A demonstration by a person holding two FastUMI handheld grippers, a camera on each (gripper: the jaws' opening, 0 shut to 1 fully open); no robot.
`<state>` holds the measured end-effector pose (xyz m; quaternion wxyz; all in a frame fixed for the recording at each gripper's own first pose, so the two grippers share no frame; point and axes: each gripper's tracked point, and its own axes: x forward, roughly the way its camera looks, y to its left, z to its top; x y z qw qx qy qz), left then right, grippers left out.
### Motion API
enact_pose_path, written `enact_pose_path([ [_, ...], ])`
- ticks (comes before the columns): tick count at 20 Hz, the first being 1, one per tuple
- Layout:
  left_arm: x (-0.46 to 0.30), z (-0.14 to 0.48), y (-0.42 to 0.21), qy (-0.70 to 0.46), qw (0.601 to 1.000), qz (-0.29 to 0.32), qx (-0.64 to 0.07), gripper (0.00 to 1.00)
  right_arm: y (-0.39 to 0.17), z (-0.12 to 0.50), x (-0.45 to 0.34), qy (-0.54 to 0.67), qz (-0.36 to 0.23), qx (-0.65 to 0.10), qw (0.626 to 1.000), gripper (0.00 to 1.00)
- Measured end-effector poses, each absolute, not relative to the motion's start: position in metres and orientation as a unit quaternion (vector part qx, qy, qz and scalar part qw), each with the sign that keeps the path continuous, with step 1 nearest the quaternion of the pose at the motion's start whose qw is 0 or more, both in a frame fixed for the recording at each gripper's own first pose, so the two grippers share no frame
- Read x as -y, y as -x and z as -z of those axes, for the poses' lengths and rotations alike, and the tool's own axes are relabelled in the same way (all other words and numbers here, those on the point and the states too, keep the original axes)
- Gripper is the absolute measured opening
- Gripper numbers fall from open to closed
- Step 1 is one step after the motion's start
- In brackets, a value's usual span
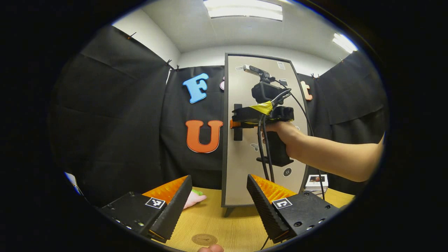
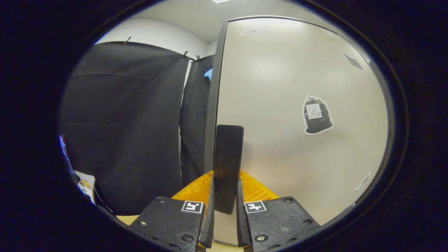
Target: Open the cabinet door with the right hand, grasp the bottle in the cabinet with the left hand and place it on the coaster, then close the cabinet door with the right hand.
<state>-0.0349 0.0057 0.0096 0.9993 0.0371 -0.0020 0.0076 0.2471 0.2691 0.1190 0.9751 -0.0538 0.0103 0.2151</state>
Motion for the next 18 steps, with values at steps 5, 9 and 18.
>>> enact_pose_path([
  [5, -0.006, -0.014, 0.038, -0.038, 0.999, -0.008, 0.01, 0.95, -0.248, -0.118, -0.27, 0.043, -0.217, -0.004, 0.975, 0.24],
  [9, -0.006, -0.016, 0.042, -0.035, 0.999, -0.01, 0.012, 0.95, -0.248, -0.117, -0.27, 0.044, -0.216, -0.011, 0.975, 0.24],
  [18, -0.014, -0.014, 0.049, -0.027, 0.999, -0.018, 0.014, 0.95, -0.243, -0.116, -0.268, 0.024, -0.216, -0.018, 0.976, 0.22],
])
